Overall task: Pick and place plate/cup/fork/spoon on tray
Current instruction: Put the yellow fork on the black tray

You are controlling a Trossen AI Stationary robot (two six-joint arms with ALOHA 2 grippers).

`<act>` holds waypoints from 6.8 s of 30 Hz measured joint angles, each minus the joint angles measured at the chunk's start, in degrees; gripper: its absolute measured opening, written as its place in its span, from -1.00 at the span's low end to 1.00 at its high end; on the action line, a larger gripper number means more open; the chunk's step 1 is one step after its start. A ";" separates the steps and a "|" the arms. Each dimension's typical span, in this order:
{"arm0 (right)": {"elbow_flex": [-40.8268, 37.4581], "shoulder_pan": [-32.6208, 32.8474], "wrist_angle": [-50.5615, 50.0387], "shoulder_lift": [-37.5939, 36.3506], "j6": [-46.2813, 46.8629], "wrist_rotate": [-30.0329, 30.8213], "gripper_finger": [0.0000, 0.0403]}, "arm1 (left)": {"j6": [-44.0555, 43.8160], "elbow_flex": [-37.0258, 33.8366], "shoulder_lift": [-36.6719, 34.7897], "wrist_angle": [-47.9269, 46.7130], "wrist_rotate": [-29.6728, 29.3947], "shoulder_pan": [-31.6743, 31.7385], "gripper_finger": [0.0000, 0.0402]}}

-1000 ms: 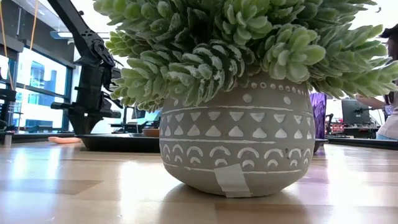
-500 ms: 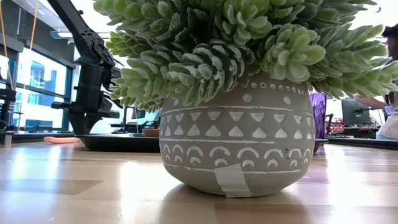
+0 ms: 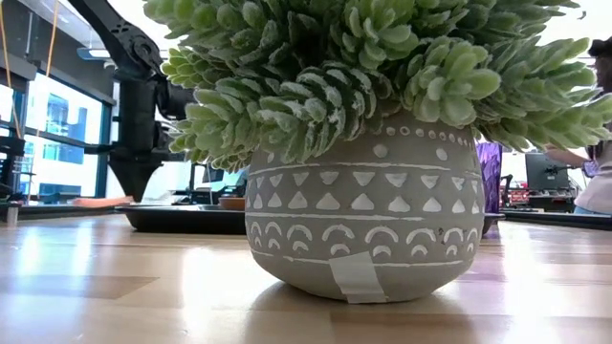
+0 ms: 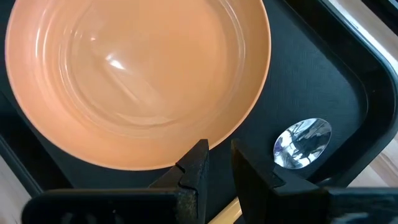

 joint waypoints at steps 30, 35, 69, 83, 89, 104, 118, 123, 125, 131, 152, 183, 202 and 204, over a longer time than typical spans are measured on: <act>0.00 14.25 6.45 0.00 14.71 5.68 -0.69 | 0.37 0.20 -18.60 8.46 1.70 -23.71 -0.87; 0.00 20.15 6.20 0.00 19.72 12.41 -0.69 | 1.31 0.20 -18.60 13.60 1.70 -28.28 -0.87; -13.37 34.38 7.25 0.04 52.75 52.44 -0.69 | 6.88 0.26 -18.55 40.10 -1.37 -41.11 -0.86; -2.29 26.99 17.27 0.02 21.45 50.23 -0.69 | 12.79 0.26 -18.55 41.07 -6.83 -43.34 -0.87; 1.71 24.13 21.98 0.02 10.33 45.59 -0.69 | 13.92 0.26 -18.55 41.15 -8.29 -43.44 -0.86; 8.79 16.28 39.64 0.00 -17.80 25.26 -0.68 | 15.31 0.26 -18.55 46.04 -9.66 -43.46 -0.86; 10.43 11.90 41.43 -0.02 -21.12 19.33 -0.35 | 16.67 0.26 -18.55 49.79 -11.97 -43.45 -0.85; 10.43 10.40 45.31 0.00 -23.88 17.75 -0.35 | 17.26 0.26 -18.55 51.60 -12.39 -43.22 -0.86; 10.43 9.88 46.75 -0.02 -24.55 17.65 -0.35 | 17.31 0.26 -18.55 51.69 -12.39 -43.08 -0.85; 10.43 8.02 49.35 0.00 -24.52 11.88 -0.35 | 17.39 0.26 -18.54 52.87 -12.97 -43.08 -0.86; 10.40 8.04 52.35 1.51 -27.52 16.26 -0.35 | 19.37 0.64 -16.38 55.63 -13.90 -42.58 -0.85; 10.34 6.82 48.48 1.51 -25.94 21.50 -0.97 | 21.72 6.12 -8.85 54.18 -14.34 -42.23 -0.82; 10.34 6.84 47.95 1.51 -26.07 20.80 -1.00 | 24.23 6.13 -9.25 53.96 -9.02 -42.32 -0.56; 10.34 6.87 47.85 1.51 -26.03 20.84 -1.00 | 24.19 6.14 -9.26 54.18 -8.96 -42.34 -0.48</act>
